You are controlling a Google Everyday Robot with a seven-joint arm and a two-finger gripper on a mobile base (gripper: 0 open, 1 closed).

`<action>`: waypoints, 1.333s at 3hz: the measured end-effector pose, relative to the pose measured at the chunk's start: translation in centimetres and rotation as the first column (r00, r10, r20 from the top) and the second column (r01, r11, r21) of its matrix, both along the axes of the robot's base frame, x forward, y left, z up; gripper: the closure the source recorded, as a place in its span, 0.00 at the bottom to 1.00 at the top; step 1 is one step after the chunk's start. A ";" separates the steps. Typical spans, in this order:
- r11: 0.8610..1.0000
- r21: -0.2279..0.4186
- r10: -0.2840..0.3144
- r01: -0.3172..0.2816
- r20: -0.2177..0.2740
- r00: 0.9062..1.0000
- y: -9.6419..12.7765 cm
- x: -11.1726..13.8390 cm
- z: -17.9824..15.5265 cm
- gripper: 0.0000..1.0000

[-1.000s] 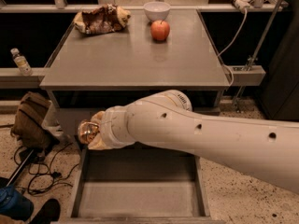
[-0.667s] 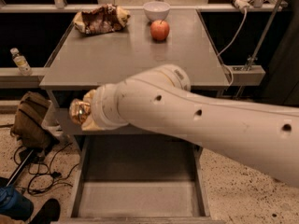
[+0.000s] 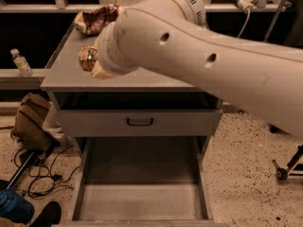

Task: Pick orange can from middle drawer and place on counter

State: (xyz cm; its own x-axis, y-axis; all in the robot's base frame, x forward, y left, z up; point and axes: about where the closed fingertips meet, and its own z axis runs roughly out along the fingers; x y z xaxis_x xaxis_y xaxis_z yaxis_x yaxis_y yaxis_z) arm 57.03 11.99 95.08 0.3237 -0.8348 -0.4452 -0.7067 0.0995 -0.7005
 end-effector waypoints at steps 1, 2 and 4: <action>0.996 0.054 -0.071 0.073 -0.036 0.997 -2.8 4.5 0.3 1.00; 0.996 0.054 -0.071 0.073 -0.036 0.997 -2.8 4.5 0.3 1.00; 0.993 0.105 -0.038 0.045 -0.060 0.997 -2.7 7.7 0.8 1.00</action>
Offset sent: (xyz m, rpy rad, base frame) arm 0.0369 -0.0257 0.0025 0.0336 0.0221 -0.0637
